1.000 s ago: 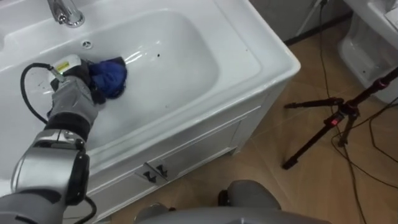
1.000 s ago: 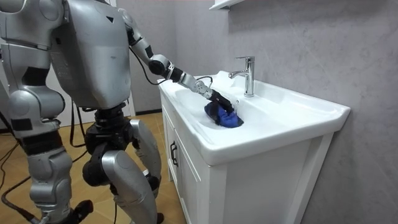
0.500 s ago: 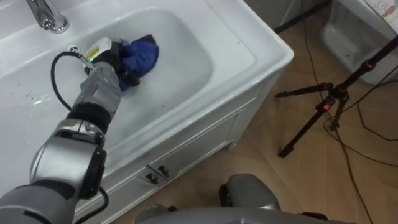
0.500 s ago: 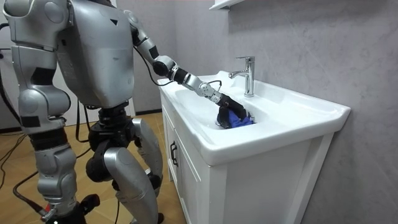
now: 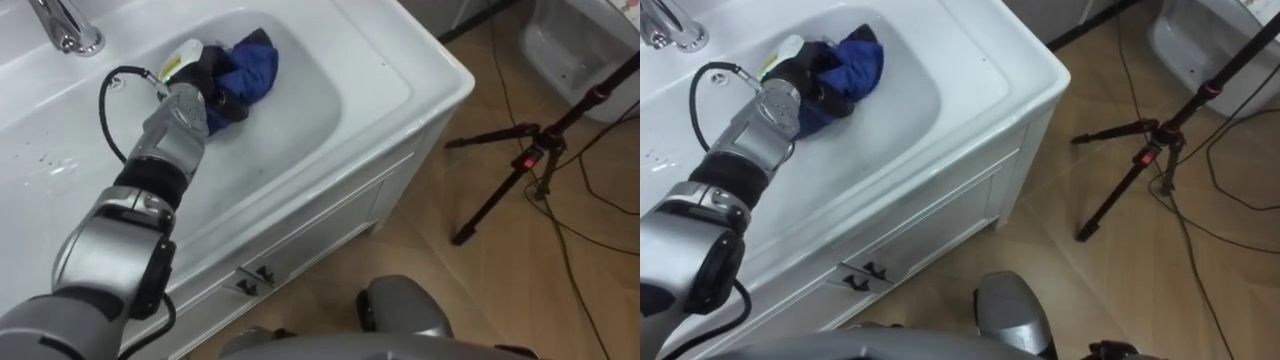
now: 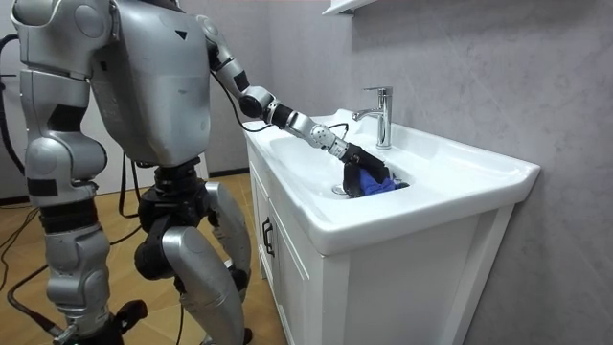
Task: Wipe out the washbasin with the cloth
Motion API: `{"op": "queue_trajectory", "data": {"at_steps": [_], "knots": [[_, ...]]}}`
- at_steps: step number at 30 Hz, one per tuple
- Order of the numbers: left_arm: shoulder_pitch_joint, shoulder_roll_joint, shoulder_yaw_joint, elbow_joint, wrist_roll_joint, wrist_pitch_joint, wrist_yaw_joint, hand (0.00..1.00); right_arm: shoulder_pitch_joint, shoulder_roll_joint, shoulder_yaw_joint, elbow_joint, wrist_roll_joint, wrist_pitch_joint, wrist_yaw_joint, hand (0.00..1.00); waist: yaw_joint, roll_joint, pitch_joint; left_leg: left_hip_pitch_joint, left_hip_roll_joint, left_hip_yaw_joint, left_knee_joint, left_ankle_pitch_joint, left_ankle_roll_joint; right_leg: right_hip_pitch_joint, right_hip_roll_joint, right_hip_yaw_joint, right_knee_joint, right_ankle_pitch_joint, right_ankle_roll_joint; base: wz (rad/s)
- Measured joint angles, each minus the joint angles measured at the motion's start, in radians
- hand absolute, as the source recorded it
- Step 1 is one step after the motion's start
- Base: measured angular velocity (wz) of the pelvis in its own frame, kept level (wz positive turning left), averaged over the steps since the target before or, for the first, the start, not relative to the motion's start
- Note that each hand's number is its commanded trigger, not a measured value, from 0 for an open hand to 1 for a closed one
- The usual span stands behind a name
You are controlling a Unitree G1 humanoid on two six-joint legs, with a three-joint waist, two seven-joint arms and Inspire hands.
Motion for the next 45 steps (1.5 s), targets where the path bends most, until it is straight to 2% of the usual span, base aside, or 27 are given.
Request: {"op": "queue_trajectory", "data": {"at_steps": [6,9,16,19,21,24,29,30,31,33,34,36,38,40,42,43,45], "knots": [[0.0,0.001,-0.008,-0.027,-0.001,-0.006,-0.008,1.0,-0.011,0.0,0.0,0.0,0.001,-0.021,0.007,0.0,-0.005,0.001,-0.0003,-0.003,0.0,-0.004,0.0,0.0,0.0,0.0,-0.001,-0.002,-0.001,0.0,0.001,0.0],[0.0,0.0,-0.013,-0.035,-0.043,-0.026,-0.009,1.0,-0.022,0.0,0.0,0.003,0.001,-0.027,0.007,0.0,-0.007,0.005,-0.0001,-0.006,0.0,-0.014,0.005,0.0,0.0,0.005,-0.003,-0.013,-0.003,-0.001,0.002,0.09],[0.0,0.001,-0.055,-0.091,-0.078,-0.047,-0.009,1.0,-0.033,-0.005,0.0,0.019,0.002,-0.038,0.002,0.0,-0.006,0.011,0.0006,-0.005,0.001,-0.013,0.007,-0.001,0.002,0.011,-0.004,-0.018,-0.006,-0.001,0.002,0.01],[0.0,0.0,-0.062,-0.091,-0.078,-0.059,-0.009,1.0,-0.032,-0.008,0.0,0.019,0.0,-0.045,-0.004,0.0,-0.008,0.022,0.0031,-0.003,0.002,-0.016,0.007,-0.002,0.003,0.018,-0.003,-0.022,-0.015,0.0,0.003,0.01],[0.0,-0.001,-0.076,-0.092,-0.078,-0.062,-0.013,1.0,-0.031,-0.012,0.0,0.018,-0.004,-0.042,-0.004,0.0,-0.01,0.037,0.0025,-0.003,0.001,-0.016,0.006,-0.004,0.006,0.02,-0.006,-0.024,-0.016,0.0,0.005,0.0],[0.0,-0.001,-0.077,-0.094,-0.075,-0.063,-0.021,1.0,-0.028,-0.011,0.001,0.017,-0.003,-0.039,-0.001,0.0,-0.01,0.041,0.0032,0.006,-0.009,-0.017,-0.006,-0.003,0.006,0.021,-0.013,-0.021,-0.011,-0.003,0.009,0.0],[0.001,-0.005,-0.08,-0.099,-0.071,-0.069,-0.038,1.0,-0.021,-0.012,0.001,0.006,-0.001,-0.038,0.002,0.0,-0.008,0.028,0.0092,0.019,-0.03,-0.013,-0.017,-0.004,0.011,0.017,-0.032,-0.014,0.017,-0.021,0.018,0.02],[0.002,-0.002,-0.08,-0.094,-0.069,-0.077,-0.038,1.0,-0.021,-0.012,0.001,0.009,-0.001,-0.037,0.004,0.0,-0.006,0.022,0.0125,0.026,-0.035,-0.011,-0.021,-0.004,0.012,0.019,-0.035,-0.01,0.02,-0.025,0.021,-0.03],[0.002,-0.002,-0.08,-0.087,-0.069,-0.085,-0.037,1.0,-0.023,-0.012,0.002,0.011,0.0,-0.037,0.003,0.0,-0.003,0.022,0.0124,0.028,-0.036,-0.01,-0.023,-0.004,0.012,0.02,-0.035,-0.009,0.02,-0.025,0.022,-0.06],[0.002,-0.002,-0.069,-0.041,-0.066,-0.122,-0.033,1.0,-0.023,-0.012,0.002,0.011,0.0,-0.025,0.005,0.0,0.002,0.013,0.0123,0.04,-0.04,0.006,-0.029,-0.004,0.012,0.019,-0.036,0.002,0.026,-0.027,0.024,-0.12],[0.002,-0.002,-0.066,-0.033,-0.064,-0.125,-0.033,1.0,-0.023,-0.011,0.002,0.01,0.0,-0.024,0.005,0.0,0.003,0.008,0.0116,0.042,-0.041,0.008,-0.029,-0.005,0.012,0.019,-0.037,0.005,0.028,-0.029,0.024,-0.11],[0.004,0.002,-0.058,0.011,-0.05,-0.151,-0.028,1.0,-0.022,-0.007,0.001,0.01,0.0,-0.016,-0.003,0.0,0.005,-0.011,0.0088,0.048,-0.042,0.011,-0.027,-0.006,0.013,0.024,-0.037,0.007,0.034,-0.032,0.024,-0.02],[0.009,0.003,-0.05,0.036,-0.016,-0.156,-0.025,1.0,-0.02,-0.005,0.001,0.013,0.001,-0.014,-0.011,0.0,0.011,-0.026,0.0078,0.047,-0.039,0.011,-0.025,-0.006,0.013,0.023,-0.035,0.009,0.031,-0.032,0.024,-0.04],[0.03,-0.001,-0.011,0.065,0.027,-0.173,-0.01,1.0,-0.015,-0.004,-0.001,0.011,-0.005,0.001,-0.021,0.0,0.028,-0.035,0.0048,0.046,-0.029,0.019,-0.02,-0.009,0.013,0.024,-0.025,0.015,0.024,-0.026,0.021,-0.14],[0.067,0.001,0.043,0.076,0.109,-0.179,-0.003,1.0,-0.004,-0.002,-0.004,0.008,-0.022,0.009,-0.032,0.0,0.036,-0.047,-0.0074,0.041,-0.024,0.018,-0.019,-0.009,0.012,0.026,-0.018,0.01,0.014,-0.02,0.016,-0.04],[0.074,0.002,0.047,0.078,0.133,-0.179,0.0,1.0,0.0,-0.002,-0.015,0.007,-0.027,0.014,-0.034,0.0,0.036,-0.049,-0.0115,0.04,-0.023,0.013,-0.017,-0.009,0.012,0.026,-0.018,0.009,0.012,-0.02,0.016,0.08],[0.092,0.008,0.061,0.091,0.184,-0.18,0.013,1.0,0.009,-0.002,-0.041,0.007,-0.038,0.027,-0.037,0.0,0.051,-0.048,-0.0146,0.035,-0.009,0.011,-0.003,-0.013,0.008,0.035,-0.002,0.011,-0.004,-0.009,0.016,-0.04]]}}
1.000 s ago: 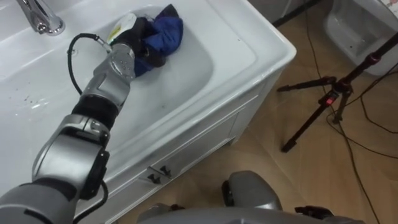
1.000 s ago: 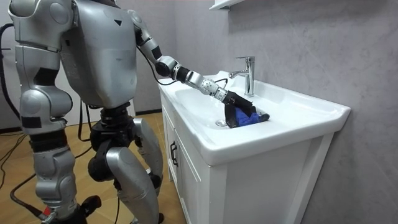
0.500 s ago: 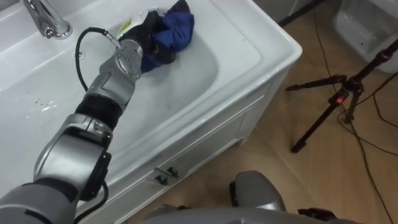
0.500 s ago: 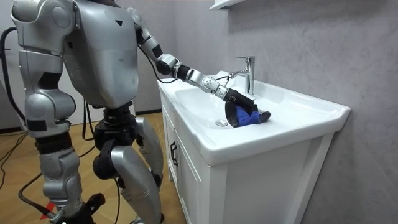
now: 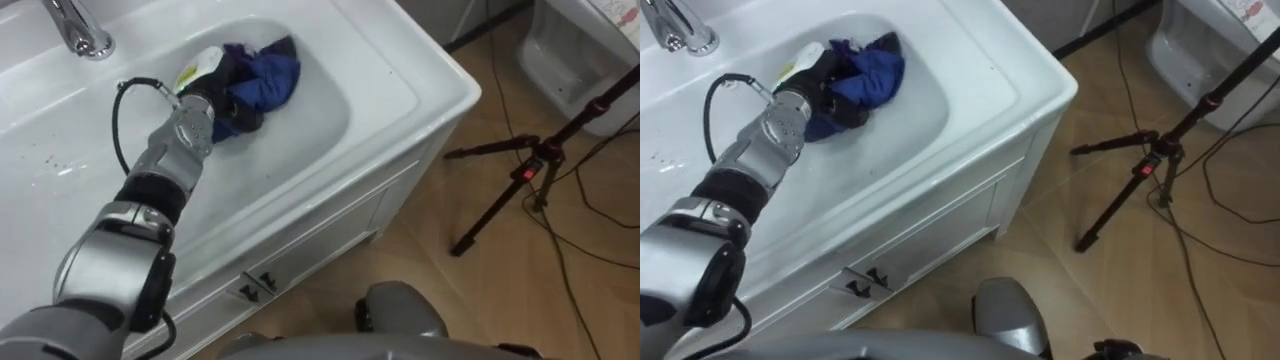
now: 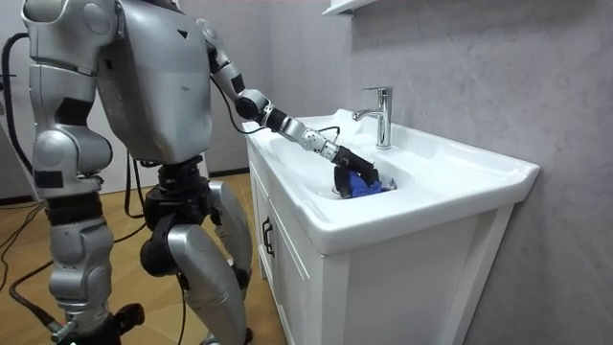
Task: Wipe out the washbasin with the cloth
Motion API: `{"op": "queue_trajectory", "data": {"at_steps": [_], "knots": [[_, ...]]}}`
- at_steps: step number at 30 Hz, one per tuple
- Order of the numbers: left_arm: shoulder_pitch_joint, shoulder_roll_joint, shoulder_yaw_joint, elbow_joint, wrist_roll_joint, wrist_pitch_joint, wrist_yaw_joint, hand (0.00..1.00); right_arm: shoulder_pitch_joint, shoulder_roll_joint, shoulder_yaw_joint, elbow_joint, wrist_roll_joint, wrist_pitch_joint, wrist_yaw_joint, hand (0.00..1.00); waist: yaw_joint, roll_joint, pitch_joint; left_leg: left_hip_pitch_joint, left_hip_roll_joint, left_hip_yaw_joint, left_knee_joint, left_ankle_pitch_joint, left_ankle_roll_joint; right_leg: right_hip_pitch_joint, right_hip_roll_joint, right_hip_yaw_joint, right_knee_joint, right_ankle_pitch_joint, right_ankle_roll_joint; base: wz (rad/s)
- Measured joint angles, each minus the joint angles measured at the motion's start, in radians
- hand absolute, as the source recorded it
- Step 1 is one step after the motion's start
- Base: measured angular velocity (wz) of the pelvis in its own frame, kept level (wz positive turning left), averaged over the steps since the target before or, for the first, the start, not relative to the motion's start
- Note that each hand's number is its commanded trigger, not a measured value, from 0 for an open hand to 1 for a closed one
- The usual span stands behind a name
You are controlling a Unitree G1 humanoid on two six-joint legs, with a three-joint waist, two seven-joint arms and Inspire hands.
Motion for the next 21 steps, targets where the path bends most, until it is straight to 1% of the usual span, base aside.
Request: {"op": "queue_trajectory", "data": {"at_steps": [1,2,3,5,7,8,10,12,13,14,15,16,17,18,19,20,21], "knots": [[0.0,0.003,0.001,0.006,0.012,-0.001,0.002,1.0,0.002,0.001,0.0,-0.001,0.004,0.0,0.001,0.0,0.008,-0.001,-0.0012,-0.003,0.002,-0.001,0.003,-0.001,-0.002,-0.001,0.001,0.0,0.0,0.001,-0.002,-0.12],[0.001,0.016,0.003,0.019,0.032,-0.01,0.009,1.0,0.004,0.001,-0.002,-0.01,0.014,0.0,0.003,0.0,0.013,-0.004,-0.003,-0.007,0.007,0.0,0.005,-0.002,-0.002,-0.003,0.003,-0.004,-0.002,0.005,-0.005,-0.09],[0.008,0.027,0.005,0.028,0.055,-0.014,0.013,1.0,0.008,0.0,-0.009,-0.027,0.017,-0.001,0.001,0.0,0.019,-0.006,-0.0031,-0.008,0.01,0.0,0.006,-0.001,-0.003,-0.003,0.005,-0.004,-0.004,0.006,-0.007,-0.06],[0.008,0.035,0.015,0.042,0.093,-0.014,0.018,1.0,0.011,0.0,-0.025,-0.034,0.017,-0.002,0.0,0.0,0.033,-0.005,-0.0039,-0.008,0.015,0.0,0.009,0.0,-0.005,0.0,0.013,-0.003,-0.013,0.012,-0.01,-0.05],[0.011,0.049,0.022,0.046,0.135,-0.014,0.02,1.0,0.008,0.0,-0.042,-0.039,0.018,-0.002,0.0,0.0,0.045,-0.005,-0.0039,-0.012,0.016,0.0,0.013,0.001,-0.007,-0.001,0.018,-0.003,-0.014,0.014,-0.013,0.0],[0.012,0.058,0.031,0.062,0.155,-0.014,0.021,1.0,0.013,0.0,-0.054,-0.045,0.018,-0.001,-0.002,0.0,0.056,-0.006,-0.0043,-0.011,0.017,0.002,0.011,0.002,-0.009,-0.001,0.02,-0.003,-0.016,0.016,-0.015,0.0],[0.016,0.083,0.06,0.09,0.159,-0.014,0.024,1.0,0.015,0.0,-0.079,-0.063,0.016,-0.001,-0.003,0.0,0.062,-0.007,-0.0056,-0.012,0.019,0.0,0.01,0.005,-0.013,-0.001,0.021,-0.006,-0.016,0.017,-0.018,0.0],[0.037,0.133,0.088,0.123,0.179,-0.011,0.035,1.0,0.015,0.0,-0.079,-0.065,0.018,-0.001,-0.015,0.0,0.068,-0.008,-0.0121,-0.01,0.021,0.0,0.0,0.012,-0.02,-0.002,0.025,-0.007,-0.022,0.02,-0.024,0.0],[0.043,0.14,0.096,0.123,0.179,-0.011,0.041,1.0,0.018,0.0,-0.079,-0.065,0.018,0.0,-0.02,0.0,0.074,-0.007,-0.0133,-0.011,0.023,0.0,0.0,0.013,-0.021,-0.002,0.028,-0.007,-0.025,0.021,-0.026,-0.05],[0.053,0.144,0.117,0.123,0.179,-0.013,0.052,1.0,0.025,0.0,-0.079,-0.062,0.019,0.0,-0.028,0.0,0.094,-0.006,-0.0182,-0.014,0.03,0.001,-0.001,0.014,-0.024,-0.001,0.036,-0.007,-0.036,0.025,-0.03,-0.06],[0.056,0.144,0.141,0.122,0.18,-0.02,0.059,1.0,0.033,0.0,-0.079,-0.062,0.016,0.002,-0.03,0.0,0.111,-0.009,-0.0215,-0.016,0.034,0.0,-0.002,0.016,-0.028,-0.001,0.04,-0.009,-0.04,0.028,-0.034,0.0],[0.058,0.144,0.152,0.12,0.18,-0.024,0.062,1.0,0.036,0.0,-0.08,-0.062,0.016,0.005,-0.03,0.0,0.113,-0.011,-0.0227,-0.019,0.035,-0.002,-0.003,0.018,-0.03,-0.001,0.041,-0.012,-0.042,0.028,-0.036,0.05],[0.063,0.144,0.172,0.118,0.181,-0.03,0.068,1.0,0.044,0.0,-0.093,-0.062,0.016,0.01,-0.033,0.0,0.117,-0.012,-0.0255,-0.024,0.038,-0.007,-0.004,0.021,-0.035,-0.003,0.044,-0.017,-0.046,0.03,-0.039,0.06],[0.065,0.144,0.194,0.118,0.183,-0.034,0.077,1.0,0.05,0.0,-0.113,-0.059,0.016,0.009,-0.037,0.0,0.122,-0.008,-0.0298,-0.025,0.041,-0.008,-0.006,0.023,-0.039,-0.002,0.049,-0.017,-0.05,0.032,-0.043,0.0],[0.068,0.145,0.201,0.118,0.189,-0.033,0.081,1.0,0.052,0.0,-0.123,-0.058,0.017,0.007,-0.038,0.0,0.122,-0.009,-0.0324,-0.024,0.042,-0.007,-0.01,0.025,-0.042,-0.002,0.05,-0.017,-0.051,0.033,-0.045,0.0],[0.065,0.152,0.208,0.118,0.202,-0.033,0.088,1.0,0.064,0.0,-0.143,-0.059,0.017,0.007,-0.041,0.0,0.123,-0.012,-0.0377,-0.023,0.044,-0.008,-0.014,0.029,-0.046,-0.002,0.054,-0.018,-0.053,0.033,-0.049,-0.03],[0.066,0.161,0.221,0.118,0.227,-0.033,0.095,1.0,0.08,-0.001,-0.165,-0.059,0.018,0.009,-0.047,0.0,0.134,-0.007,-0.0408,-0.023,0.052,-0.008,-0.013,0.03,-0.049,0.001,0.058,-0.019,-0.059,0.035,-0.055,-0.03]]}}
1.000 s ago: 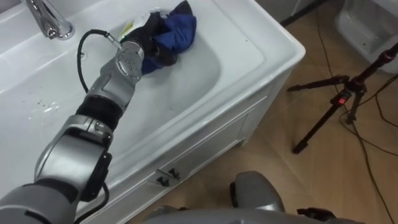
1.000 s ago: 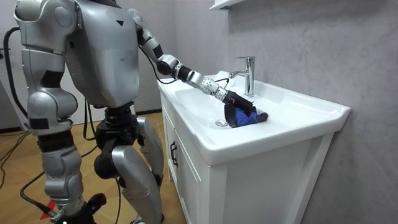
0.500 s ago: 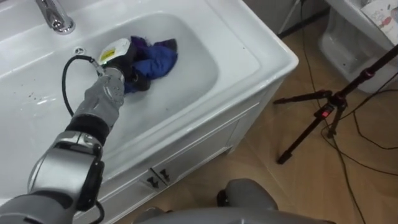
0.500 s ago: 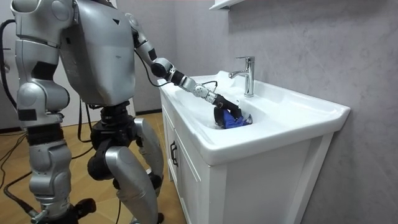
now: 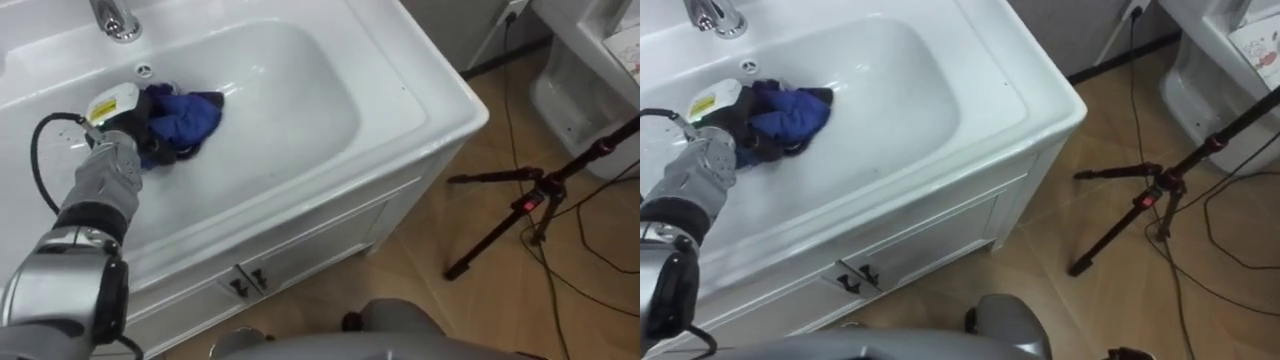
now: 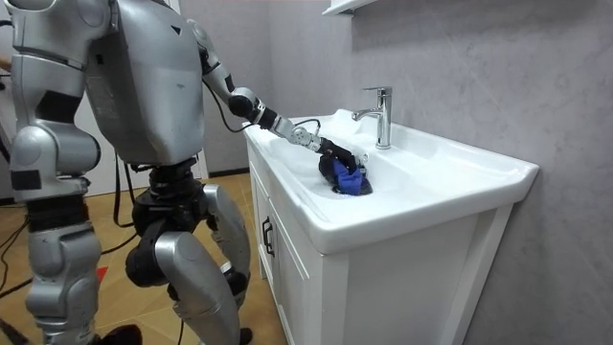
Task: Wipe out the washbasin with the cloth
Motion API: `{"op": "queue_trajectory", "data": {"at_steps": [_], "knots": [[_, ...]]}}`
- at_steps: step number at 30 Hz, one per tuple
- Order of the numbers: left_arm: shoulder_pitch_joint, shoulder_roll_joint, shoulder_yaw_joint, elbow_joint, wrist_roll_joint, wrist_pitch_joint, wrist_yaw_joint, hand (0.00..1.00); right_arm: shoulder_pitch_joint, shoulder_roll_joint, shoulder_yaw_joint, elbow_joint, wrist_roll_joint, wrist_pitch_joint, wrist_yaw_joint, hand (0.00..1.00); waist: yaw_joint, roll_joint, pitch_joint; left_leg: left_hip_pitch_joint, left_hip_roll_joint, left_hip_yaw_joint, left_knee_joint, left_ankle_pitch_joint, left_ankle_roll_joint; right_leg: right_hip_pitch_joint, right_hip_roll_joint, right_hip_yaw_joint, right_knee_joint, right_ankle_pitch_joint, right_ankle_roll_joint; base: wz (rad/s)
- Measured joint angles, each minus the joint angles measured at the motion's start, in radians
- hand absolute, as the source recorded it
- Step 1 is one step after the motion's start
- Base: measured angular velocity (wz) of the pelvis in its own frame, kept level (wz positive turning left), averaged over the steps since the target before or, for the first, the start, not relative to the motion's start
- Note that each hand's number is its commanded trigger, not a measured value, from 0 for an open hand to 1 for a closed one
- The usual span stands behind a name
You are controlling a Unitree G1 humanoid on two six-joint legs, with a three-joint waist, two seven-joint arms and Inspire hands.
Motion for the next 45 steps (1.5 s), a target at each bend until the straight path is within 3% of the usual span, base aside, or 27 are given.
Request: {"op": "queue_trajectory", "data": {"at_steps": [1,4,6,10,11,17,22,32,45], "knots": [[0.0,0.006,0.006,0.0,0.015,0.001,0.006,1.0,0.01,-0.001,-0.007,0.0,0.0,0.001,-0.003,0.0,0.005,0.0,0.0001,-0.001,0.004,-0.001,-0.001,0.002,-0.003,0.001,0.001,-0.002,-0.006,0.002,-0.003,0.0],[0.013,0.063,0.027,-0.003,0.076,0.008,0.027,1.0,0.044,-0.001,-0.035,0.004,0.0,0.017,-0.024,0.0,0.019,0.002,0.0027,-0.007,0.015,-0.016,0.001,0.007,-0.014,0.006,0.011,-0.015,-0.015,0.003,-0.015,0.08],[0.023,0.106,0.044,-0.003,0.141,0.028,0.035,1.0,0.059,-0.004,-0.051,0.022,-0.002,0.023,-0.029,0.0,0.031,0.011,0.0091,-0.009,0.022,-0.025,0.007,0.006,-0.021,0.009,0.017,-0.023,-0.014,-0.002,-0.024,0.07],[0.033,0.142,0.045,-0.006,0.226,0.047,0.039,1.0,0.065,-0.033,-0.077,0.028,0.0,0.019,-0.029,0.0,0.039,0.043,0.0138,-0.017,0.015,-0.046,-0.002,0.01,-0.025,0.015,0.012,-0.042,-0.026,-0.003,-0.025,0.14],[0.038,0.148,0.044,-0.008,0.238,0.047,0.042,1.0,0.066,-0.045,-0.078,0.028,0.0,0.014,-0.029,0.0,0.043,0.051,0.0117,-0.016,0.012,-0.047,-0.009,0.013,-0.024,0.016,0.009,-0.044,-0.028,-0.003,-0.024,0.11],[0.073,0.15,0.037,-0.007,0.237,0.049,0.055,1.0,0.037,-0.066,-0.091,0.021,-0.022,0.008,-0.041,0.0,0.049,0.083,0.0139,0.027,-0.002,-0.048,-0.06,0.031,-0.031,0.054,0.007,-0.046,-0.063,-0.002,-0.024,0.03],[0.086,0.15,0.025,-0.007,0.237,0.049,0.05,1.0,0.008,-0.067,-0.09,0.02,-0.024,-0.008,-0.056,0.0,0.048,0.099,0.0207,0.051,-0.005,-0.05,-0.069,0.037,-0.034,0.078,0.007,-0.048,-0.074,-0.009,-0.024,0.01],[0.119,0.15,0.014,-0.062,0.237,0.057,0.022,1.0,0.0,-0.076,-0.11,0.02,-0.033,-0.013,-0.069,0.0,0.059,0.142,0.0168,0.086,-0.015,-0.11,-0.102,0.044,-0.045,0.142,0.008,-0.097,-0.126,-0.01,-0.024,0.13],[0.162,0.154,0.015,-0.227,0.187,0.093,-0.006,1.0,-0.009,-0.094,-0.107,0.013,-0.063,-0.03,-0.061,0.0,0.095,0.143,0.0155,0.101,-0.045,-0.141,-0.135,0.061,-0.04,0.156,-0.021,-0.128,-0.107,-0.03,-0.018,0.1]]}}
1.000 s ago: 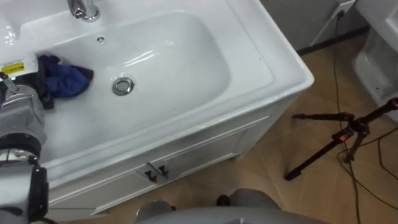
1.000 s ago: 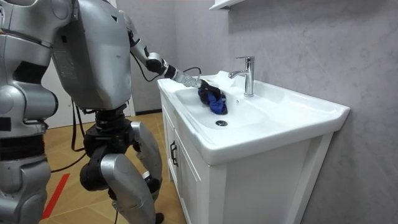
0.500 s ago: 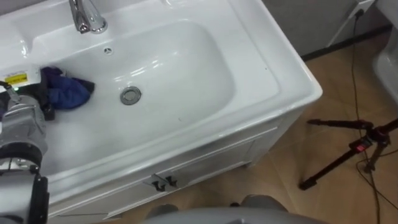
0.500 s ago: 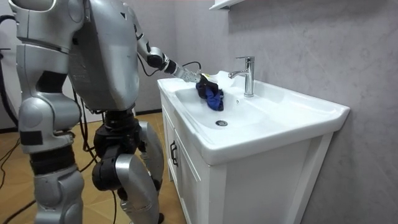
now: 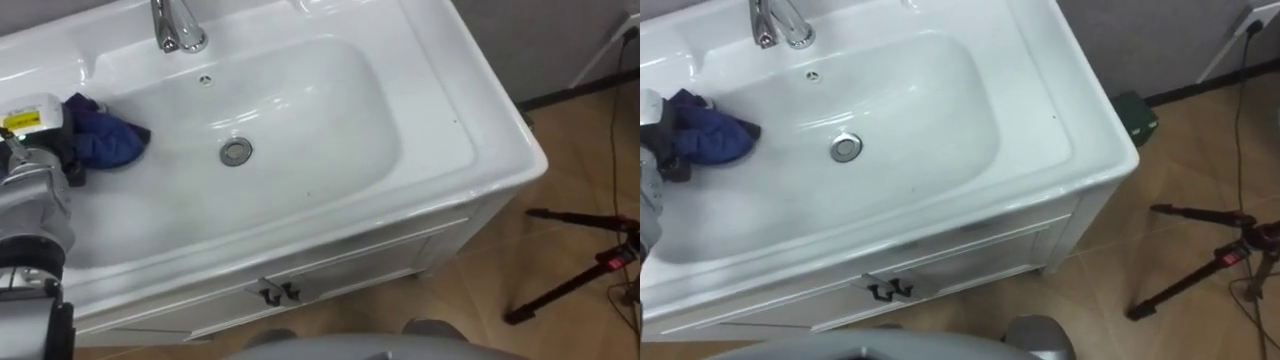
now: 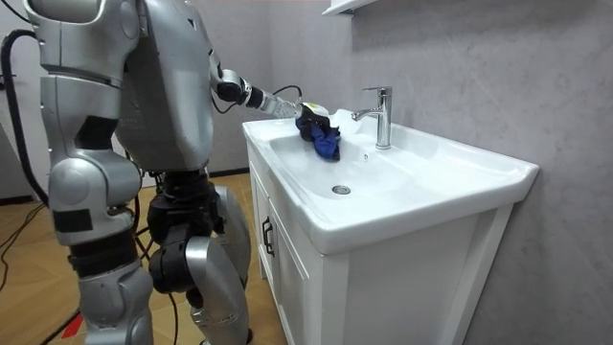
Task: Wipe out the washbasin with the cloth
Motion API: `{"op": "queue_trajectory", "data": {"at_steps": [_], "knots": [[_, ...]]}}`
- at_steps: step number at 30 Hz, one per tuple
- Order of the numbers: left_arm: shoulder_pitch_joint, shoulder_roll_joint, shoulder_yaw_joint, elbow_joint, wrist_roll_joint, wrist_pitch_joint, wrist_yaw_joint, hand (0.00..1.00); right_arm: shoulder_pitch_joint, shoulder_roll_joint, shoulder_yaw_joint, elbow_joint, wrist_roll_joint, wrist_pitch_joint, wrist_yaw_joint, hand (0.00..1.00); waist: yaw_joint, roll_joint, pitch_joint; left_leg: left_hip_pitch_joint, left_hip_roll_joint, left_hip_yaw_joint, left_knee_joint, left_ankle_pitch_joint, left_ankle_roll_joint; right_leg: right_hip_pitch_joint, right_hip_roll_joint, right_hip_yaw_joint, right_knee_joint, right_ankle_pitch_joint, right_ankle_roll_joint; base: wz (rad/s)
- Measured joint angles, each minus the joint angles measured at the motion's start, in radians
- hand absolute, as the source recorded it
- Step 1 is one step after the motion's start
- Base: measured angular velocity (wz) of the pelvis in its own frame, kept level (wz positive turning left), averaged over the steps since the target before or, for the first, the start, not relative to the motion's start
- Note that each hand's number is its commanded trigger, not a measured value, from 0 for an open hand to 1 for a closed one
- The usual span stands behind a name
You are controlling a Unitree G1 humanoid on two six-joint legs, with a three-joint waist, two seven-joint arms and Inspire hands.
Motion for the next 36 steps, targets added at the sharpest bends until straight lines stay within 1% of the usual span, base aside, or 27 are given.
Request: {"op": "queue_trajectory", "data": {"at_steps": [2,4,6,8,9,10,11,12,13,15,16,17,19,21,23,24,25,26,29,30,31,32,33,36], "knots": [[0.003,0.0,0.0,-0.024,-0.001,0.01,0.0,1.0,-0.002,-0.004,0.001,0.008,0.001,-0.013,0.0,0.0,0.0,-0.003,0.0017,0.0,-0.004,-0.012,-0.001,0.001,0.001,0.005,-0.003,-0.007,0.001,-0.001,0.001,0.15],[0.007,0.0,0.008,-0.052,0.0,0.012,0.002,1.0,-0.002,-0.005,0.001,0.009,0.0,-0.024,0.001,0.0,0.0,-0.008,0.0032,0.003,-0.008,-0.023,-0.002,0.002,0.002,0.012,-0.003,-0.01,-0.001,-0.003,0.004,0.18],[0.036,0.0,0.046,-0.087,0.0,0.018,0.028,1.0,-0.001,-0.005,0.001,0.01,0.0,-0.033,0.001,0.0,0.0,-0.013,0.0013,0.01,-0.011,-0.028,-0.002,0.002,0.002,0.019,-0.003,-0.011,0.0,-0.006,0.007,0.07],[0.043,0.0,0.063,-0.096,0.0,0.036,0.046,1.0,-0.003,-0.005,0.002,0.007,-0.001,-0.033,0.004,0.0,0.007,-0.016,0.0023,0.017,-0.013,-0.028,-0.008,0.002,0.002,0.023,-0.003,-0.015,0.001,-0.008,0.008,0.0],[0.045,0.0,0.071,-0.104,0.001,0.041,0.06,1.0,-0.002,-0.005,0.003,0.006,-0.003,-0.033,0.011,0.0,0.015,-0.018,0.0015,0.019,-0.014,-0.028,-0.011,0.002,0.002,0.025,-0.004,-0.016,0.001,-0.009,0.008,0.0],[0.049,0.0,0.076,-0.113,0.002,0.041,0.066,1.0,-0.001,-0.005,0.003,0.006,-0.003,-0.033,0.014,0.0,0.018,-0.018,0.0018,0.02,-0.014,-0.029,-0.011,0.002,0.002,0.029,-0.004,-0.019,-0.002,-0.009,0.008,0.06],[0.065,0.0,0.083,-0.135,0.003,0.041,0.084,1.0,0.002,-0.005,0.003,0.006,-0.004,-0.034,0.024,0.0,0.02,-0.019,0.0015,0.023,-0.015,-0.034,-0.011,0.002,0.002,0.037,-0.003,-0.022,-0.008,-0.009,0.008,0.15],[0.078,0.0,0.086,-0.151,0.003,0.042,0.105,1.0,0.007,-0.005,0.003,0.005,-0.004,-0.035,0.032,0.0,0.02,-0.019,0.0031,0.029,-0.016,-0.043,-0.012,0.002,0.002,0.05,-0.003,-0.025,-0.013,-0.009,0.009,0.18],[0.082,0.0,0.086,-0.156,0.003,0.042,0.111,1.0,0.011,-0.005,0.003,0.003,-0.004,-0.035,0.035,0.0,0.02,-0.019,0.0031,0.032,-0.017,-0.046,-0.012,0.002,0.002,0.056,-0.003,-0.027,-0.016,-0.01,0.01,0.19],[0.095,0.0,0.087,-0.176,0.002,0.045,0.144,1.0,0.021,-0.006,0.003,-0.015,-0.003,-0.038,0.036,0.0,0.021,-0.012,0.0065,0.037,-0.019,-0.064,-0.01,0.002,0.002,0.077,-0.003,-0.043,-0.029,-0.01,0.012,0.23],[0.095,0.0,0.087,-0.182,0.002,0.046,0.149,1.0,0.022,-0.006,0.003,-0.015,-0.003,-0.044,0.036,0.0,0.019,-0.009,0.0084,0.036,-0.02,-0.072,-0.01,0.002,0.002,0.081,-0.004,-0.05,-0.033,-0.01,0.012,0.29],[0.096,0.0,0.087,-0.203,0.002,0.046,0.158,1.0,0.027,-0.006,0.003,-0.015,-0.003,-0.054,0.038,0.0,0.018,-0.008,0.0085,0.037,-0.021,-0.082,-0.012,0.003,0.003,0.087,-0.007,-0.054,-0.044,-0.009,0.014,0.2],[0.098,0.0,0.087,-0.234,0.001,0.051,0.179,1.0,0.027,-0.006,0.004,-0.014,-0.005,-0.058,0.042,0.0,0.024,-0.004,0.0106,0.048,-0.024,-0.081,-0.021,0.005,0.003,0.09,-0.009,-0.053,-0.046,-0.01,0.015,0.06],[0.112,0.0,0.089,-0.27,0.005,0.058,0.198,1.0,0.022,-0.006,0.025,-0.012,-0.018,-0.064,0.045,0.0,0.029,0.005,0.0079,0.075,-0.032,-0.075,-0.049,0.013,0.004,0.106,-0.013,-0.051,-0.051,-0.011,0.017,-0.02],[0.114,0.0,0.104,-0.29,0.007,0.058,0.198,1.0,0.024,-0.006,0.029,-0.016,-0.035,-0.069,0.055,0.0,0.03,0.013,0.0079,0.089,-0.034,-0.071,-0.059,0.015,0.004,0.114,-0.016,-0.05,-0.051,-0.011,0.018,-0.06],[0.114,0.0,0.125,-0.309,0.007,0.059,0.197,1.0,0.029,-0.006,0.029,-0.022,-0.035,-0.07,0.06,0.0,0.029,0.018,0.0055,0.091,-0.036,-0.07,-0.062,0.016,0.004,0.112,-0.019,-0.05,-0.046,-0.015,0.02,-0.03],[0.114,0.0,0.135,-0.324,0.007,0.061,0.196,1.0,0.031,-0.006,0.029,-0.024,-0.036,-0.07,0.064,0.0,0.028,0.019,0.0047,0.091,-0.038,-0.07,-0.062,0.016,0.004,0.11,-0.021,-0.05,-0.041,-0.017,0.021,0.0],[0.114,0.0,0.147,-0.365,0.002,0.067,0.194,1.0,0.038,-0.006,0.029,-0.023,-0.037,-0.069,0.066,0.0,0.027,0.024,0.0023,0.089,-0.039,-0.071,-0.062,0.016,0.004,0.109,-0.022,-0.051,-0.043,-0.018,0.022,0.0],[0.114,0.001,0.165,-0.479,0.0,0.075,0.193,1.0,0.044,-0.006,0.027,-0.017,-0.041,-0.067,0.071,0.0,0.028,0.029,-0.0006,0.09,-0.044,-0.071,-0.07,0.017,0.006,0.113,-0.022,-0.052,-0.042,-0.019,0.024,0.01],[0.114,0.001,0.165,-0.521,0.0,0.079,0.186,1.0,0.049,-0.006,0.026,-0.017,-0.048,-0.067,0.077,0.0,0.026,0.03,-0.0005,0.1,-0.045,-0.072,-0.077,0.018,0.007,0.124,-0.021,-0.055,-0.043,-0.018,0.025,0.03],[0.114,0.001,0.165,-0.54,0.0,0.079,0.18,1.0,0.055,-0.006,0.026,-0.017,-0.049,-0.067,0.079,0.0,0.026,0.029,0.0003,0.107,-0.046,-0.071,-0.083,0.018,0.007,0.129,-0.022,-0.055,-0.043,-0.018,0.025,0.03],[0.114,0.001,0.165,-0.569,0.0,0.079,0.171,1.0,0.058,-0.006,0.024,-0.017,-0.049,-0.067,0.08,0.0,0.027,0.024,0.0038,0.117,-0.046,-0.071,-0.087,0.018,0.007,0.139,-0.022,-0.057,-0.045,-0.018,0.025,-0.03],[0.116,0.001,0.165,-0.586,0.001,0.08,0.164,1.0,0.066,-0.007,0.02,-0.017,-0.048,-0.067,0.079,0.0,0.026,0.02,0.0057,0.122,-0.045,-0.069,-0.088,0.018,0.007,0.143,-0.022,-0.057,-0.047,-0.018,0.026,-0.04],[0.119,0.001,0.164,-0.604,0.001,0.081,0.133,1.0,0.066,-0.007,0.02,-0.022,-0.046,-0.066,0.081,0.0,0.024,0.02,0.006,0.122,-0.044,-0.071,-0.087,0.018,0.007,0.148,-0.024,-0.061,-0.063,-0.018,0.026,0.0]]}}
